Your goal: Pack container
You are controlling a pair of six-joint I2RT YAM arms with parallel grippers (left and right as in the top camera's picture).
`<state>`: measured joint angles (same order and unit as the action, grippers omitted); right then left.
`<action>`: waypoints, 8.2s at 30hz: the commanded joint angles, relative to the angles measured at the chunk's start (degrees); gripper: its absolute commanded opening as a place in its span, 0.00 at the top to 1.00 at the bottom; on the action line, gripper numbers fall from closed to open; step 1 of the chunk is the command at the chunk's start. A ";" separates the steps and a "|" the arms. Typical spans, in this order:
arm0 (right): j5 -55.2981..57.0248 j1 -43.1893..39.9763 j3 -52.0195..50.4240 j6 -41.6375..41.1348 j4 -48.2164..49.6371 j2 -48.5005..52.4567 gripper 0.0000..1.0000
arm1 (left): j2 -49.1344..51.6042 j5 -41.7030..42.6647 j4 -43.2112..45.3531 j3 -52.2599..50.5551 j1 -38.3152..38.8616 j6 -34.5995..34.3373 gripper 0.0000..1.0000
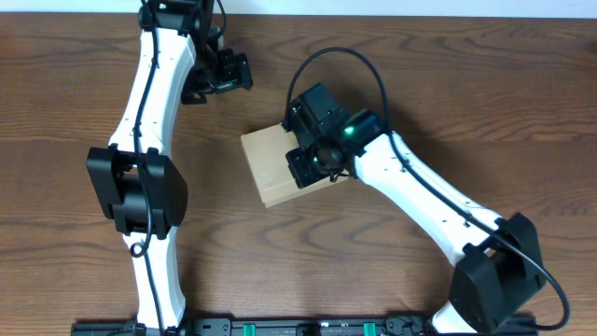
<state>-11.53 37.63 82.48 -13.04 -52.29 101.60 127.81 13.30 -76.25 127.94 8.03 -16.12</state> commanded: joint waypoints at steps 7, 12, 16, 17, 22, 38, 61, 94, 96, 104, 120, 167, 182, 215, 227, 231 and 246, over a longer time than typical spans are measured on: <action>5.33 3.63 0.76 -0.63 -0.42 6.12 0.99 | -1.25 -6.71 -6.03 2.58 -0.09 1.57 0.04; 6.67 4.48 0.74 -0.63 -0.92 8.13 0.99 | -1.25 -6.71 -6.80 2.58 -0.15 1.57 0.04; 8.33 4.42 0.66 -0.61 -0.76 9.25 0.99 | -1.25 -6.71 -7.54 2.58 -0.15 1.55 0.04; 8.31 4.33 0.66 -0.63 -0.50 9.51 0.99 | -1.25 -6.71 -7.78 2.58 -0.15 1.55 0.04; 8.13 4.31 0.63 -0.59 0.31 11.17 0.99 | -1.25 -6.73 -8.66 2.58 -0.17 1.57 0.04; 14.75 2.01 0.79 -6.99 -7.34 -0.20 0.99 | -1.25 -6.62 -9.03 2.60 -0.20 1.55 0.04; 12.90 -3.80 0.90 -0.96 -11.69 -21.81 0.01 | -13.66 -5.60 -15.76 2.75 -1.64 2.73 0.05; 11.30 -9.97 -30.99 6.25 -1.75 -73.24 0.01 | -84.63 4.50 3.48 -55.63 -2.64 1.92 0.05; 11.32 -9.97 -32.50 6.25 -0.98 -74.03 0.01 | -88.76 6.29 6.78 -61.51 -2.64 1.88 0.05; 11.52 -9.94 -33.53 6.27 -0.81 -74.01 0.01 | -96.06 7.17 16.28 -74.97 -2.64 -3.17 0.04; 11.50 -9.97 -33.53 6.27 -1.49 -74.01 0.01 | -95.47 7.13 19.93 -76.11 -2.64 -3.63 0.05; 11.50 -9.97 -33.53 6.27 -1.49 -74.01 0.01 | -127.62 -7.82 35.95 -114.73 -8.48 25.59 0.05; 11.50 -9.97 -33.53 6.27 -1.49 -74.01 0.01 | -127.60 -8.85 31.15 -114.73 -8.48 25.55 0.05; 11.82 -32.63 -60.96 6.25 11.87 -90.79 0.01 | -127.60 -8.87 30.53 -114.73 -8.48 25.55 0.05; 7.78 -39.50 -71.23 6.25 15.76 -96.94 0.01 | -127.60 -8.87 30.53 -114.73 -8.48 25.55 0.05; 7.39 -39.54 -72.35 6.32 15.69 -97.70 0.01 | -127.60 -8.87 30.53 -114.73 -8.48 25.55 0.04; 4.22 -39.47 -73.48 10.75 15.06 -97.85 0.01 | -127.60 -8.87 30.53 -114.73 -8.48 25.55 0.05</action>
<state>-6.68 -1.10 9.23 -3.49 -37.26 4.32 0.62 5.52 -45.65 13.56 -0.01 8.91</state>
